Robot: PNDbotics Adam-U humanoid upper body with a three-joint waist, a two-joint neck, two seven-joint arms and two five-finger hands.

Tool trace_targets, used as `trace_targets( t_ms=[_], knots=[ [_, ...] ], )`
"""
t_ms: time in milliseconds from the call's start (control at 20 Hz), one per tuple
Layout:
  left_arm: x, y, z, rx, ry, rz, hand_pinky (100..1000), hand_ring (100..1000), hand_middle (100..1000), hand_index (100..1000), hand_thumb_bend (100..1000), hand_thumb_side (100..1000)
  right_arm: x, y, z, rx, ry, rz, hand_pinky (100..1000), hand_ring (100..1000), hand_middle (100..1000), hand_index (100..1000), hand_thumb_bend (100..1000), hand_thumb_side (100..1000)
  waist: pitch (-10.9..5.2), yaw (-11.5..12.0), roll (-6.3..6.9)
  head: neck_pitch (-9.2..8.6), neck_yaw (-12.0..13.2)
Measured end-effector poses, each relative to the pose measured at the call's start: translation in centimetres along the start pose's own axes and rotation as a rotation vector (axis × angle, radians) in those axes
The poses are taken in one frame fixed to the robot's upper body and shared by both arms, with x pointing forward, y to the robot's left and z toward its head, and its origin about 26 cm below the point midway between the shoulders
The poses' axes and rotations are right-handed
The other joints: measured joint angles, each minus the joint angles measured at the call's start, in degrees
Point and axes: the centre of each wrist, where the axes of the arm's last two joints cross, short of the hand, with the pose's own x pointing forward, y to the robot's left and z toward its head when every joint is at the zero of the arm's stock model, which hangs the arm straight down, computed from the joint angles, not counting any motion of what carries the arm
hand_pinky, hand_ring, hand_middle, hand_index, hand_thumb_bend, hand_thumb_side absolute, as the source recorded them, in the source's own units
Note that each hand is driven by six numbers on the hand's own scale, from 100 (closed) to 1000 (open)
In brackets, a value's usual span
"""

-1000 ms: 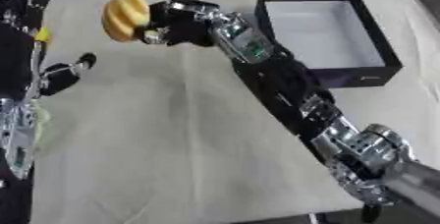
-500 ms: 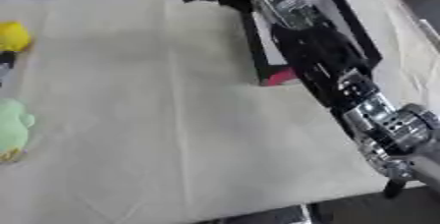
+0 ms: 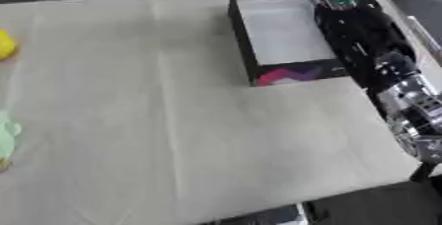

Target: Pick up the objects with one hand, pass them to the other hand, and then place them into the box on the other side of the table.

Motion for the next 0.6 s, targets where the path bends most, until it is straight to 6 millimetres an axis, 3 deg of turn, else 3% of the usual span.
trace_targets(
  t_ms=[350,600],
  knots=[
    [0.2,1.0,-0.4,0.042,0.019,0.009,847,822,806,836,420,220,-1.9,-2.0,3.0,-0.042,0.040,0.099,887,1000,279,705,100,226,0.32,0.02,0.16,-5.10,-0.13],
    [0.1,1.3,-0.4,0.058,0.029,0.006,847,820,803,832,408,223,-3.1,-3.5,5.4,-0.096,0.070,0.191,872,1000,278,696,100,240,0.46,0.02,0.13,-5.79,-0.29]
  ],
)
